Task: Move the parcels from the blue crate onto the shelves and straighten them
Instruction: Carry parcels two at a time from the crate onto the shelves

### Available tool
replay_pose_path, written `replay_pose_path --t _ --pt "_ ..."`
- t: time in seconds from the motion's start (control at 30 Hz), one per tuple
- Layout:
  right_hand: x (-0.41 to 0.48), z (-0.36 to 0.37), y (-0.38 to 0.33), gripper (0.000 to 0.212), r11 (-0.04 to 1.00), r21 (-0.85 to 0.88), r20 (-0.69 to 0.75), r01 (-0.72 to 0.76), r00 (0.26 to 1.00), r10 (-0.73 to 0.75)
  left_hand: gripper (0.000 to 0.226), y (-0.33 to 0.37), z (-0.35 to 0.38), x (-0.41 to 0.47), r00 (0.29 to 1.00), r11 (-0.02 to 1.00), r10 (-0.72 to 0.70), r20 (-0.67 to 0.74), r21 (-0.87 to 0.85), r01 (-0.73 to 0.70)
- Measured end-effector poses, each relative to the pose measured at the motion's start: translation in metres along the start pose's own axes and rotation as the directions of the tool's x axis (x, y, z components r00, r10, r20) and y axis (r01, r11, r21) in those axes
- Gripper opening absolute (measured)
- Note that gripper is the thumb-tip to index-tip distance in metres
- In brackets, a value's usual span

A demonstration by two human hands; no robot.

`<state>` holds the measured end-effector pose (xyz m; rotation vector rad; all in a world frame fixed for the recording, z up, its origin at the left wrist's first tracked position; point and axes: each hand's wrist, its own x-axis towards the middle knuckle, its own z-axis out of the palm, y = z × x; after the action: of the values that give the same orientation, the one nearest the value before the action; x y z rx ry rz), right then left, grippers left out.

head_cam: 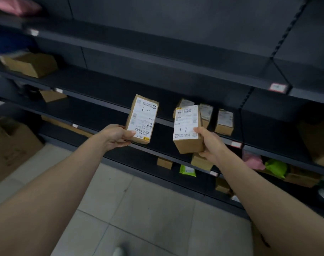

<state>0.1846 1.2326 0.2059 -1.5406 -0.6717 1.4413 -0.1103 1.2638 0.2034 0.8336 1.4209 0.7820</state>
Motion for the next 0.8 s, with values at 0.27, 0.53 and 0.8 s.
replay_pose_path --t 0.27,0.53,0.8 --pt "0.076 0.089 -0.012 0.033 0.997 0.058 -0.055 -0.057 0.997 0.06 0.027 0.045 -0.059 0.105 0.995 0.997 -0.072 0.063 0.041 0.069" --pt "0.157 0.137 -0.03 0.017 0.991 0.097 -0.071 -0.095 0.992 0.103 0.018 0.066 -0.075 0.195 0.988 0.989 -0.127 0.089 0.089 0.119" --pt "0.245 0.164 -0.04 0.032 0.978 0.109 -0.046 -0.177 0.982 0.183 0.021 0.088 -0.078 0.273 0.983 0.981 -0.164 0.076 0.113 0.155"
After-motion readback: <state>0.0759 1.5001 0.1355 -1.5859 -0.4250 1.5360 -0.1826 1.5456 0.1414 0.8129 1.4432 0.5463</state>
